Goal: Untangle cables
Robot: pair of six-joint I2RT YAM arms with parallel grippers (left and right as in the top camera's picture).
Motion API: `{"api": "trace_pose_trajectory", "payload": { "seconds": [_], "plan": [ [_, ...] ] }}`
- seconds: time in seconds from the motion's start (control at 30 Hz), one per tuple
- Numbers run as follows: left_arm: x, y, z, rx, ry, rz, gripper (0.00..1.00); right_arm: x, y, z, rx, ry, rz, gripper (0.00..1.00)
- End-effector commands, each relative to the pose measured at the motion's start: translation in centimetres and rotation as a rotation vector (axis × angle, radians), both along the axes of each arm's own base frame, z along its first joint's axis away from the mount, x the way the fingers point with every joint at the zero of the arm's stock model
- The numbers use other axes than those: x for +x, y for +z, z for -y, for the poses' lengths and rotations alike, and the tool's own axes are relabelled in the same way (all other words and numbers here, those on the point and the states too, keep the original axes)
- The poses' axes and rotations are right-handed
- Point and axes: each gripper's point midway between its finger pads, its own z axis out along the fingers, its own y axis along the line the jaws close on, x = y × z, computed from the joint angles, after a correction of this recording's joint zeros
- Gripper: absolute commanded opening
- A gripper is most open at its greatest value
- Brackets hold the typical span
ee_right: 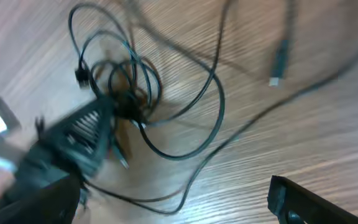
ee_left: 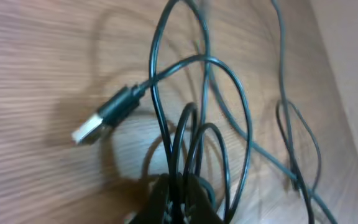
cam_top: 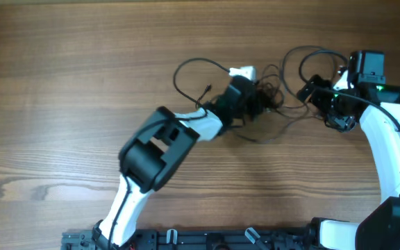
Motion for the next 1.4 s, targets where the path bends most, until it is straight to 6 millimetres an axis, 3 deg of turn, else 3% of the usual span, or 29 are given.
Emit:
{"api": "trace_pose_trajectory", "payload": {
  "seconds": [0.0,0.03,0.07,0.13,0.27,0.33,0.4,0.53,0.57,0.6,0.63,0.67,0.7,0.73,0.77,0.87,0.93,1.03,1.07,1.17,1.27,1.37],
  "plan": [
    [2.1,7.6,-4.6,0.026,-0.1,0.119,0.04,0.5,1.6,-4.3,0.077,0.297,0.121,0.95],
    [1.6,9.9,-7.0,0.072,-0.133,0.125,0.04,0.3,2.5,-6.8,0.144,0.451,0.189,0.91],
    [0.9,11.1,-8.2,0.09,-0.157,0.117,0.04,0.1,3.0,-8.1,0.176,0.522,0.219,0.89],
    [-1.2,13.2,-10.1,0.106,-0.24,0.104,0.04,-0.2,3.5,-9.9,0.195,0.626,0.266,0.83],
    [-6.2,17.1,-14.5,0.106,-0.432,0.102,0.04,0.1,5.8,-14.4,0.297,0.767,0.398,0.83],
    [-8.6,18.6,-15.7,0.053,-0.538,0.122,0.04,0.3,7.1,-16.5,0.365,0.828,0.47,0.83],
    [-9.5,19.4,-16.2,0.001,-0.561,0.107,0.04,0.6,7.6,-18.1,0.415,0.86,0.502,0.81],
    [-9.1,20.3,-16.0,-0.036,-0.571,0.145,0.04,-0.9,5.3,-22.6,0.509,0.945,0.412,0.75],
    [-9.1,20.4,-16.0,-0.037,-0.57,0.148,0.04,-1.0,4.8,-23.2,0.514,0.958,0.406,0.59],
    [-9.1,20.4,-16.0,-0.037,-0.57,0.149,0.04,-0.5,4.3,-23.5,0.51,0.958,0.409,0.18],
    [-9.0,20.4,-16.0,-0.037,-0.569,0.149,0.04,0.2,3.8,-23.1,0.484,0.907,0.387,0.04],
    [-9.0,20.4,-16.0,-0.037,-0.566,0.147,0.04,1.3,2.9,-22.2,0.435,0.804,0.342,0.04],
    [-8.7,20.4,-16.2,-0.045,-0.538,0.121,0.14,2.1,2.4,-21.5,0.404,0.721,0.311,0.04],
    [-7.9,20.0,-16.9,-0.033,-0.466,0.072,0.33,2.8,2.0,-20.8,0.381,0.644,0.289,0.04],
    [-6.8,19.3,-17.9,-0.008,-0.359,0.0,0.64,3.5,2.1,-20.3,0.382,0.583,0.28,0.04],
    [-6.1,18.7,-18.7,-0.042,-0.187,-0.167,0.62,4.8,2.9,-19.9,0.425,0.488,0.292,0.04],
    [-6.5,18.5,-17.7,-0.049,-0.16,-0.215,0.49,5.2,3.3,-20.0,0.439,0.475,0.308,0.04],
    [-5.7,16.6,-17.8,0.068,0.031,-0.267,0.49,5.1,3.5,-20.3,0.443,0.514,0.325,0.04],
    [-5.2,16.1,-17.5,0.105,0.112,-0.261,0.47,4.6,4.3,-21.0,0.46,0.613,0.377,0.04],
    [-4.6,16.3,-16.0,0.087,0.122,-0.233,0.37,3.6,5.7,-22.2,0.491,0.801,0.487,0.04],
    [-3.6,15.8,-18.2,0.108,0.215,-0.253,0.37,1.7,7.8,-23.5,0.569,1.024,0.635,0.04],
    [-3.1,15.7,-19.1,0.107,0.239,-0.256,0.37,0.2,9.2,-24.1,0.653,1.126,0.699,0.04]
  ]
}}
